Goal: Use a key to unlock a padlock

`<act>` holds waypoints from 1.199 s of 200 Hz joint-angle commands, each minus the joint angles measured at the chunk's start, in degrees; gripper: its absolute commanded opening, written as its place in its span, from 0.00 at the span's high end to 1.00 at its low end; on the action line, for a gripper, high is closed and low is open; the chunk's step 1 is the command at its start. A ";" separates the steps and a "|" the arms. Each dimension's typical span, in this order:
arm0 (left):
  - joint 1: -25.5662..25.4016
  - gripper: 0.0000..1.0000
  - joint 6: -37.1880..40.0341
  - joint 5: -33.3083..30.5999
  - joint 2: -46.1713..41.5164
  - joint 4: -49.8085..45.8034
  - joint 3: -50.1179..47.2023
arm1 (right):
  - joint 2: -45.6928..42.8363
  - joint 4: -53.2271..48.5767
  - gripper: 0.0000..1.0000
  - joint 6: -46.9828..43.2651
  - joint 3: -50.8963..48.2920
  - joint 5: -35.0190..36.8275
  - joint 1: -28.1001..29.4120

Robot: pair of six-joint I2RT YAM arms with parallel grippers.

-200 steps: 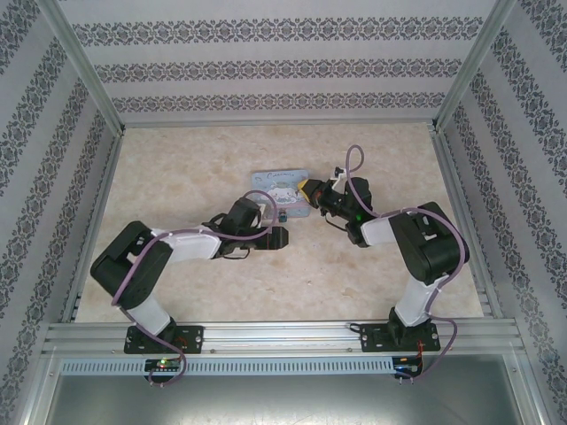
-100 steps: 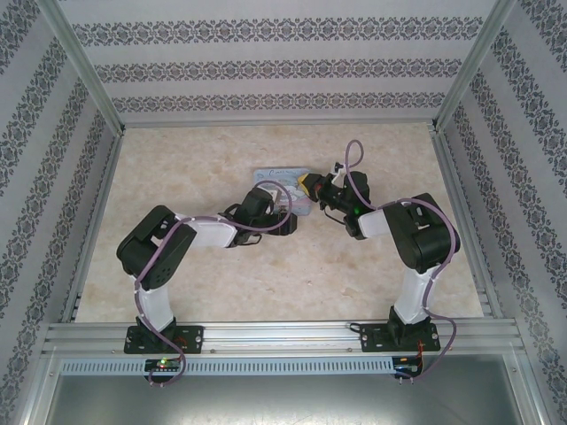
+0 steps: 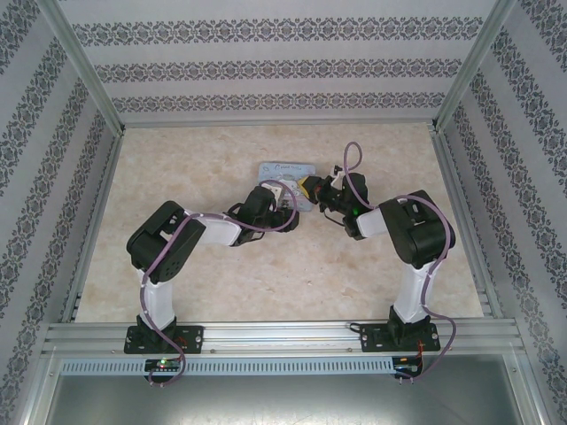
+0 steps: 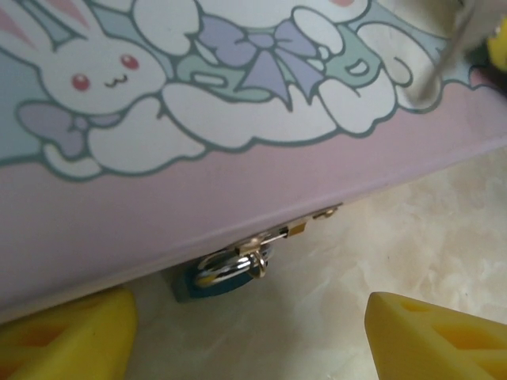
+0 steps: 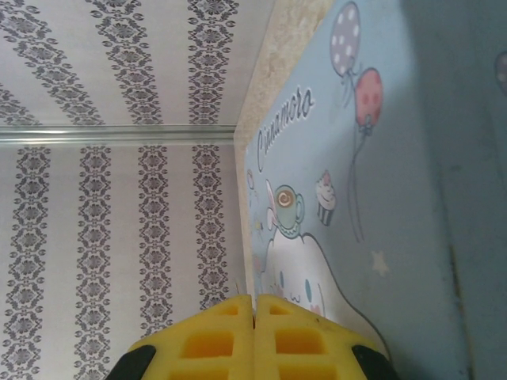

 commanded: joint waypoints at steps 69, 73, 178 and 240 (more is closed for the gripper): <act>0.61 0.28 -2.33 7.14 5.69 7.14 4.29 | 2.55 2.13 1.00 0.55 1.82 1.36 -0.99; 0.61 0.28 -2.56 7.44 5.70 7.33 4.29 | 2.60 2.15 1.00 0.57 1.87 1.46 -1.03; 1.40 0.28 -14.38 13.70 8.54 18.34 3.73 | 3.35 2.42 1.00 1.01 0.86 2.61 -1.95; 2.02 0.28 -25.53 14.66 11.65 31.15 0.05 | 3.62 2.86 1.00 1.36 0.46 2.98 -2.09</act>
